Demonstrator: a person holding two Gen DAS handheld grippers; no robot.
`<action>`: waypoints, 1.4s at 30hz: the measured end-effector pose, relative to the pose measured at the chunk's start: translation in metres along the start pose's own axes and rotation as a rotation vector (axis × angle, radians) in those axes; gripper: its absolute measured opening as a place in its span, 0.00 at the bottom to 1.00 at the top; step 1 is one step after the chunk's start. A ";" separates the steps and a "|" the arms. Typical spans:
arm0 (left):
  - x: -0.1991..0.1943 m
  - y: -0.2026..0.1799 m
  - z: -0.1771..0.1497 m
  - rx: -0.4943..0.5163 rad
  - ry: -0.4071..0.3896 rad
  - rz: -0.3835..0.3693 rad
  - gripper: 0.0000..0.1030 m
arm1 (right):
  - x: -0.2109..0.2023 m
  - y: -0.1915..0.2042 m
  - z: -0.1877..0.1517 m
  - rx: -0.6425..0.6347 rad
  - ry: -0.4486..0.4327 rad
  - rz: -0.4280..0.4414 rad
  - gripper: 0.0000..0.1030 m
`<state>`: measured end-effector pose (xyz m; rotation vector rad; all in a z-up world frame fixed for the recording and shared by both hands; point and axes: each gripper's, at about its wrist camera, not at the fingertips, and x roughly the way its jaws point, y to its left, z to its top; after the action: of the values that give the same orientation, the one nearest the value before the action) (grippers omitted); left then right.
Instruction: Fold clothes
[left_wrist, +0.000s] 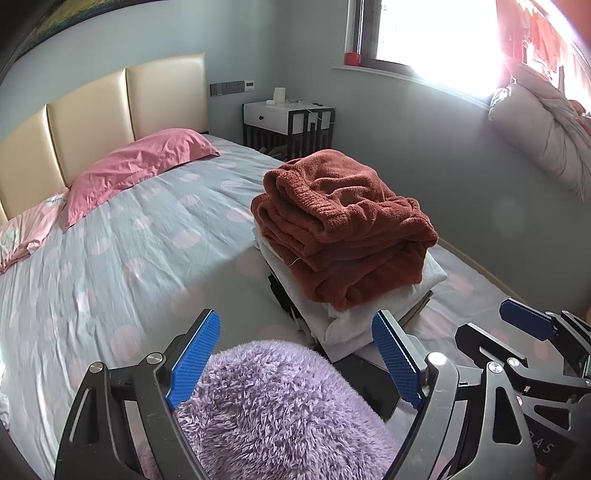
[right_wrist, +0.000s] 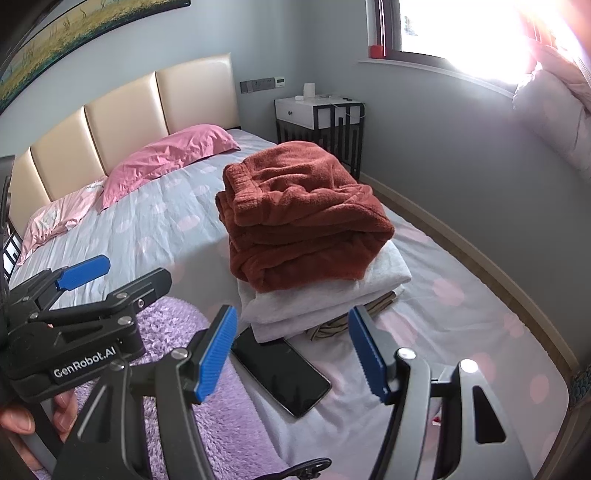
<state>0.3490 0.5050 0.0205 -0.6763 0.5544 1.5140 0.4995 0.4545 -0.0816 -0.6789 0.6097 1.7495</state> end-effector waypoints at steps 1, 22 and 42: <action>0.000 0.000 0.000 0.000 0.000 0.000 0.83 | 0.000 0.000 0.000 0.000 0.000 0.000 0.60; -0.002 -0.002 -0.003 0.007 0.005 -0.005 0.83 | -0.003 0.002 0.000 -0.002 -0.009 0.009 0.60; -0.002 -0.003 -0.003 0.009 0.003 0.000 0.83 | -0.003 0.002 -0.001 0.003 -0.008 0.007 0.60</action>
<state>0.3524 0.5013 0.0200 -0.6721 0.5635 1.5103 0.4984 0.4515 -0.0800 -0.6682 0.6100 1.7569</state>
